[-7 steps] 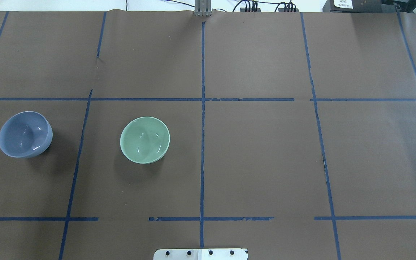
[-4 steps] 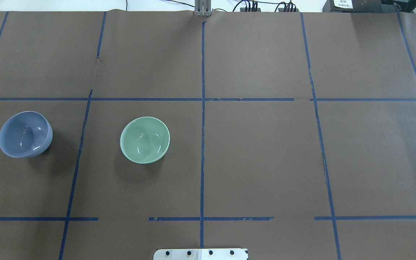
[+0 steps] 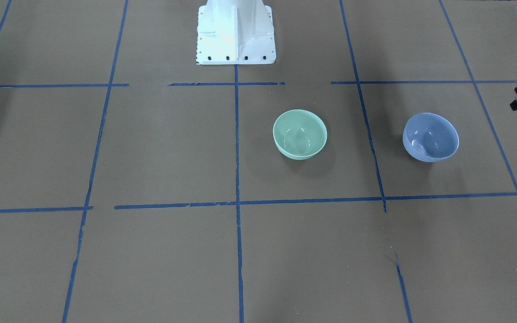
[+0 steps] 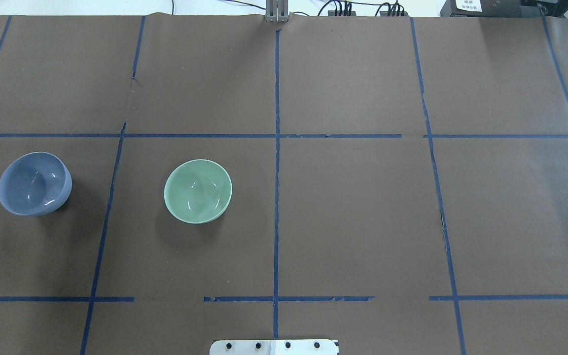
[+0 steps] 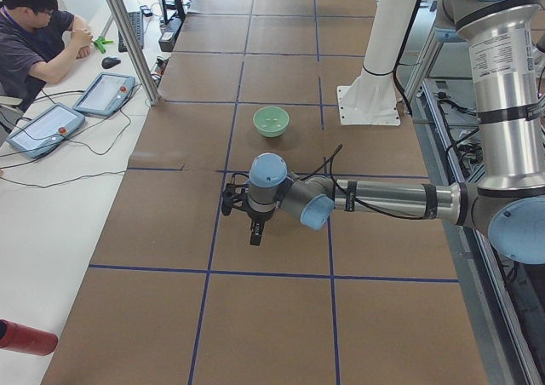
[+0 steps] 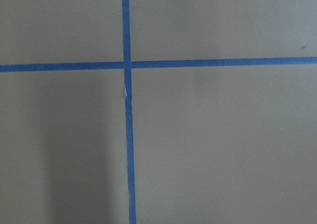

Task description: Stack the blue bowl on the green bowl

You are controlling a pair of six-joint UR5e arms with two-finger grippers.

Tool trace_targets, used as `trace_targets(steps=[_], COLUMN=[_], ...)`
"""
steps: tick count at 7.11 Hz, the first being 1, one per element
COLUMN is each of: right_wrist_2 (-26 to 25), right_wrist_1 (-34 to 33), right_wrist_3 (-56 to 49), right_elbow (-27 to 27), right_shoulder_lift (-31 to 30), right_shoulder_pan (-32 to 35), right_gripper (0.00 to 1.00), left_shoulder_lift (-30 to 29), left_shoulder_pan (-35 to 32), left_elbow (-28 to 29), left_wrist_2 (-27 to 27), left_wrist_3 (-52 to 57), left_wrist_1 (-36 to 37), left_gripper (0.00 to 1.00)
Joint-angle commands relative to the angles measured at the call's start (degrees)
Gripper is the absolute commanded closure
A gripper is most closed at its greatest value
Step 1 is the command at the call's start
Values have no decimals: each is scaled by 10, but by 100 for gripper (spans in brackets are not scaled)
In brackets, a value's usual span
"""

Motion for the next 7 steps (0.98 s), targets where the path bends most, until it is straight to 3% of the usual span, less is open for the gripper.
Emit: trace_targets(steps=[1,3,4,5,6,7], right_wrist_2=[0,0,0,0,0,0], right_wrist_1=[0,0,0,0,0,0], right_wrist_3=[0,0,1,1,1,0], right_elbow=[0,0,0,0,0,0], right_shoulder_lift=[0,0,0,0,1,0], right_shoulder_pan=[-1,-1,-1,-1,0,0], right_gripper=[0,0,0,0,0,0], left_shoulder_lift=[-10,-33,-33,-33,-32,-31], left_shoulder_pan=[95,142,145,146,146,145], left_elbow=[30,46,46,45,45,43], left_wrist_2=[53,74,81,76,69,68], left_wrist_3=[-149,-182,-186,-188,-189,-188], left_wrist_1=[-103,-104,-105,-104,-98,-97], left_gripper=[0,3,30,79,100,100])
